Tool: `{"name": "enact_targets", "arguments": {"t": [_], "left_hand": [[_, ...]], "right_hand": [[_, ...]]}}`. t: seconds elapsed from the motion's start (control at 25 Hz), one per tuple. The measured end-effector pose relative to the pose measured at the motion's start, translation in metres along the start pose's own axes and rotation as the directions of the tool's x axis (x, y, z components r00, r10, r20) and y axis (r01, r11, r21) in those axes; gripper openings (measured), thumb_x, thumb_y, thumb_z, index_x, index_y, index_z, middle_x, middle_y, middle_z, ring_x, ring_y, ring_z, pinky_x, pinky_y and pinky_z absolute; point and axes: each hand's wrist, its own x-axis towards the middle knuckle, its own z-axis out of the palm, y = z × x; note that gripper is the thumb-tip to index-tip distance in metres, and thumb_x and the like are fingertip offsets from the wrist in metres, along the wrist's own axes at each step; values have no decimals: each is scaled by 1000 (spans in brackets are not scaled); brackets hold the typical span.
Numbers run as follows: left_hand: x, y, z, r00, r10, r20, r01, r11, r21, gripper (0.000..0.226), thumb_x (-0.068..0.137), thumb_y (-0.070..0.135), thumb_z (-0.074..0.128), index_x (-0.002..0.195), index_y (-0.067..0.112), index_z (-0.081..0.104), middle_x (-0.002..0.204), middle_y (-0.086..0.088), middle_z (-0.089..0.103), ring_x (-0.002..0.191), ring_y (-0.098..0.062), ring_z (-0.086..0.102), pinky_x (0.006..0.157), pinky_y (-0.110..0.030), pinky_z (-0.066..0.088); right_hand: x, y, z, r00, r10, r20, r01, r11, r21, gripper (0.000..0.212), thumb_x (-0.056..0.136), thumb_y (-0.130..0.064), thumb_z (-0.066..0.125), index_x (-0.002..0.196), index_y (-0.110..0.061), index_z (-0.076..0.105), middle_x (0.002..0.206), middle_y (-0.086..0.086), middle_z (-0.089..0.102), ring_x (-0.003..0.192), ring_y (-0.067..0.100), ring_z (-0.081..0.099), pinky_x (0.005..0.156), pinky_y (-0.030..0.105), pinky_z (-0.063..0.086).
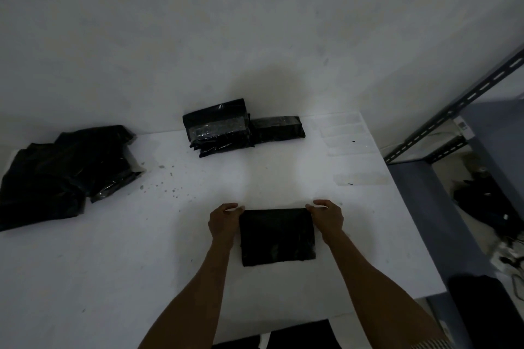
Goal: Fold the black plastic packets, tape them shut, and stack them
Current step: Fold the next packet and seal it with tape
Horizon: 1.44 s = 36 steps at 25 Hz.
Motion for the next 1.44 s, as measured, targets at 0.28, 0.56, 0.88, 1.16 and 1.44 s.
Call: {"name": "enact_targets", "arguments": {"t": [0.28, 0.56, 0.88, 1.16, 1.44], "left_hand": [[8, 2, 5, 1000, -16, 22, 15, 999, 38, 29, 72, 32, 86, 95, 17, 76, 95, 0, 72, 88, -20, 66, 89, -36, 55], [12, -3, 5, 987, -161, -3, 157, 968, -195, 26, 67, 24, 91, 83, 11, 75, 86, -10, 74, 82, -30, 69, 79, -42, 60], [-1, -1, -2, 999, 23, 40, -30, 982, 188, 56, 66, 65, 78, 98, 19, 73, 94, 1, 71, 89, -19, 66, 86, -36, 56], [-7, -24, -10, 993, 9, 117, -27, 988, 154, 40, 64, 46, 86, 94, 23, 75, 89, 4, 74, 85, -17, 70, 84, -42, 59], [-14, -31, -14, 973, 82, 215, -80, 997, -18, 43, 70, 23, 89, 108, 15, 71, 98, -1, 73, 91, -16, 70, 84, -38, 59]], "right_hand": [[1, 5, 1, 1000, 10, 22, -11, 999, 30, 29, 75, -35, 82, 100, -26, 69, 89, 4, 69, 88, 22, 66, 88, 40, 56], [-1, 8, 0, 1000, 8, -7, -7, 996, 93, 30, 77, -28, 82, 103, -21, 70, 97, 6, 68, 84, 19, 60, 91, 39, 54], [-23, 9, -3, 999, -33, -38, 34, 999, 20, 62, 81, -49, 75, 130, -16, 56, 103, 6, 66, 103, 26, 63, 91, 36, 52], [-49, 37, 10, 994, -102, 25, 102, 995, 6, 68, 77, -42, 81, 134, -18, 52, 105, 12, 70, 92, 21, 65, 87, 40, 56], [-54, 45, 10, 982, -151, 111, 139, 984, 107, 78, 71, -19, 88, 138, -21, 48, 110, 9, 68, 97, 20, 64, 88, 43, 56]]}}
